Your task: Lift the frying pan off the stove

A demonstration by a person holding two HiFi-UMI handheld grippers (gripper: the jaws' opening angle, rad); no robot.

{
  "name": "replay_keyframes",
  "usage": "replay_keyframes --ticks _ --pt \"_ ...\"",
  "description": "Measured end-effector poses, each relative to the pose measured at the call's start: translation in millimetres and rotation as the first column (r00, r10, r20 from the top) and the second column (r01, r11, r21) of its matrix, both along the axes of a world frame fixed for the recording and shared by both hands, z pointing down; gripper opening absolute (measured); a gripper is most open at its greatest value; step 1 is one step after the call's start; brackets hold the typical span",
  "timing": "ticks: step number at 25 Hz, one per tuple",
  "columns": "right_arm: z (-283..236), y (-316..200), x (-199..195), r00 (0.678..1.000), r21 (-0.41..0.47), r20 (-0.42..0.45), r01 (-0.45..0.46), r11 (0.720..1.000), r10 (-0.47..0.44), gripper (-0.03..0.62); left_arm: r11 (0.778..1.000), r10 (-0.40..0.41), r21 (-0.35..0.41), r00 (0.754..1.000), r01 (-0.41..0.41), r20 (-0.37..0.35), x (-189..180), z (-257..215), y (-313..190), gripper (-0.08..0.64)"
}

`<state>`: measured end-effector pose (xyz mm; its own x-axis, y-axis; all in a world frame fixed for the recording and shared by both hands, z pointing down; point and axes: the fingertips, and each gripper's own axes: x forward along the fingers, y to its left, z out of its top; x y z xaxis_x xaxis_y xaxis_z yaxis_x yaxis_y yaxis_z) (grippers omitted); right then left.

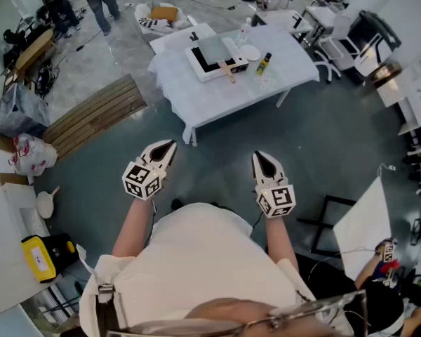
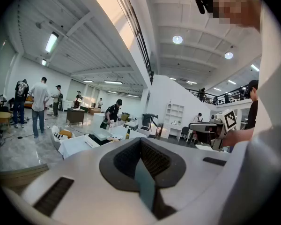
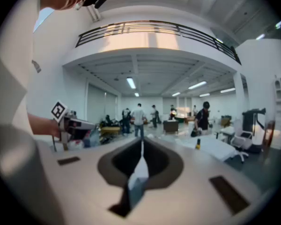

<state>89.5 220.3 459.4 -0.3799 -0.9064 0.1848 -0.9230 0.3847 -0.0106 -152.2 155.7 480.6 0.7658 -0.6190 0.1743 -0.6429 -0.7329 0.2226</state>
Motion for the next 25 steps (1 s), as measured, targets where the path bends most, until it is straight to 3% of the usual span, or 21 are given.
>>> replay_keyframes --ticks 16,25 --pt "1 4 18 0.998 -0.020 0.070 0.001 1.000 0.000 0.035 1.000 -0.014 0.005 1.000 0.014 0.016 12 1 10 0.031" --pt "3 7 42 0.995 -0.017 0.087 0.049 0.999 -0.047 0.035 0.999 -0.055 0.003 0.998 0.055 0.008 35 0 27 0.031"
